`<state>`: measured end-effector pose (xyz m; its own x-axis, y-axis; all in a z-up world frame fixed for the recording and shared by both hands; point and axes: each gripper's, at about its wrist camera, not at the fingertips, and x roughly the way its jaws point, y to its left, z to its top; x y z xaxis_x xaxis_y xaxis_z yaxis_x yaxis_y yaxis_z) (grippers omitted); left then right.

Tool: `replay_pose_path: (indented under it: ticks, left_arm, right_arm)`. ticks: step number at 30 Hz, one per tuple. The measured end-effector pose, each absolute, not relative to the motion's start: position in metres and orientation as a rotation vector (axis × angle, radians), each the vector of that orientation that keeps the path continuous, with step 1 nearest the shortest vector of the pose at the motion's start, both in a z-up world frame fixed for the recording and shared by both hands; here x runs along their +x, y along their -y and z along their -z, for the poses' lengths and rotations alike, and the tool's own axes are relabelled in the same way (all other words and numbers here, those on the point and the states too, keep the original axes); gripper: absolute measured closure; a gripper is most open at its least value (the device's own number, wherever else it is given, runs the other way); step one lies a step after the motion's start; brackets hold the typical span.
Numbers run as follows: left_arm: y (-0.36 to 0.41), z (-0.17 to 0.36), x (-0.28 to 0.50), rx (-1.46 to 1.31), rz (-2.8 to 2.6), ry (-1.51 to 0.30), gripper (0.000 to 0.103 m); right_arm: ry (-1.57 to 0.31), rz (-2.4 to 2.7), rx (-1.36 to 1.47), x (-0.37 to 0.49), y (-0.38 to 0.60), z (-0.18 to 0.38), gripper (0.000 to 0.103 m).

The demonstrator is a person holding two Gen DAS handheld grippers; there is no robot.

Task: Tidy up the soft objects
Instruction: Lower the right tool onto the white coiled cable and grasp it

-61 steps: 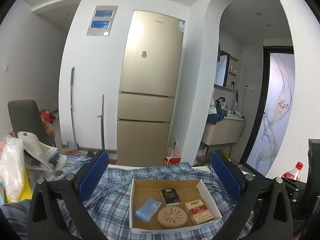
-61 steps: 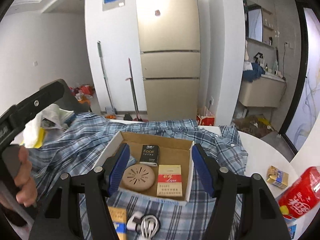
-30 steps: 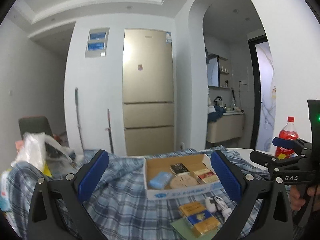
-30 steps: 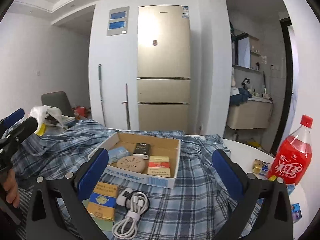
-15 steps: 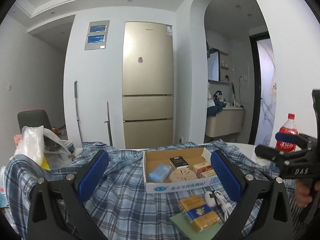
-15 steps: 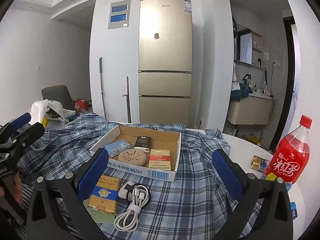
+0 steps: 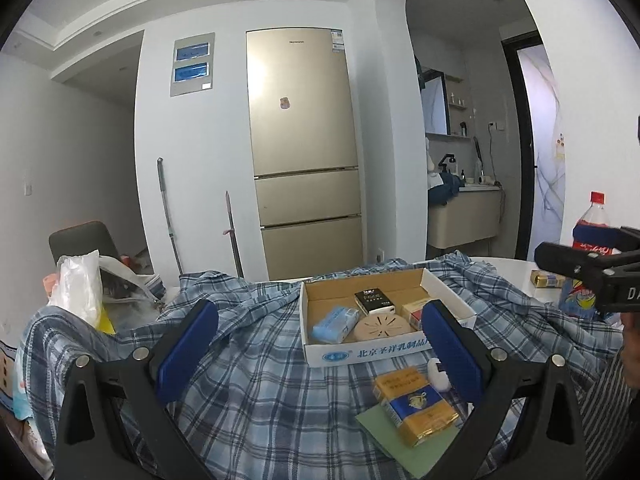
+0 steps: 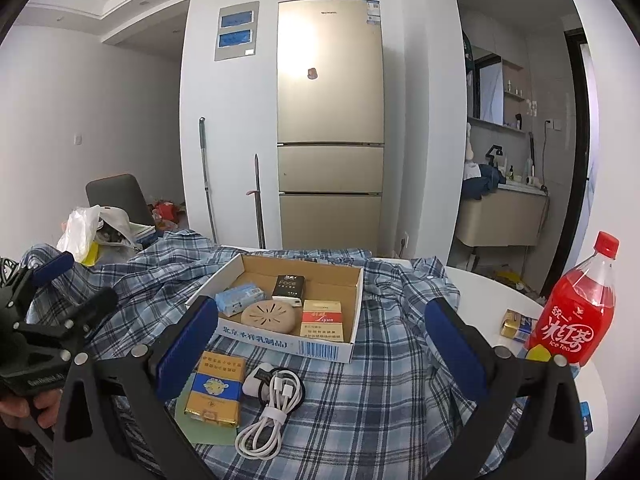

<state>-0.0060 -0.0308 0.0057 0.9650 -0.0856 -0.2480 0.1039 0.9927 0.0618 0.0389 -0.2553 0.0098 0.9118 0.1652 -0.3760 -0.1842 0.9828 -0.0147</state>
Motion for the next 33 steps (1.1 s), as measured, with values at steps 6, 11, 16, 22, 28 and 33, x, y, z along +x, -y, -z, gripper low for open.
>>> replay_pose_path:
  ticks: [6, 11, 16, 22, 28, 33]
  left_arm:
    - [0.025, -0.007, -0.004, 0.027, 0.15, -0.282, 0.0]
    - [0.02, -0.005, -0.001, 0.004, 0.152, -0.289, 0.0]
    - [0.018, -0.003, -0.001, 0.005, 0.125, -0.277, 0.0]
    - [0.017, 0.002, 0.0, -0.01, 0.101, -0.281, 0.0]
    - [0.015, 0.005, 0.003, -0.03, 0.106, -0.297, 0.0]
    - [0.02, 0.005, 0.005, -0.014, 0.132, -0.329, 0.0]
  right_arm:
    - [-0.456, -0.205, -0.025, 0.043, 0.254, -0.009, 0.008]
    - [-0.569, -0.226, 0.001, 0.054, 0.251, -0.001, 0.017]
    - [-0.712, -0.246, 0.037, 0.072, 0.247, 0.02, 0.027]
    - [-0.887, -0.274, 0.064, 0.094, 0.24, 0.053, 0.035]
    - [-1.005, -0.28, 0.059, 0.107, 0.231, 0.082, 0.042]
    - [-1.081, -0.274, 0.037, 0.115, 0.226, 0.103, 0.059]
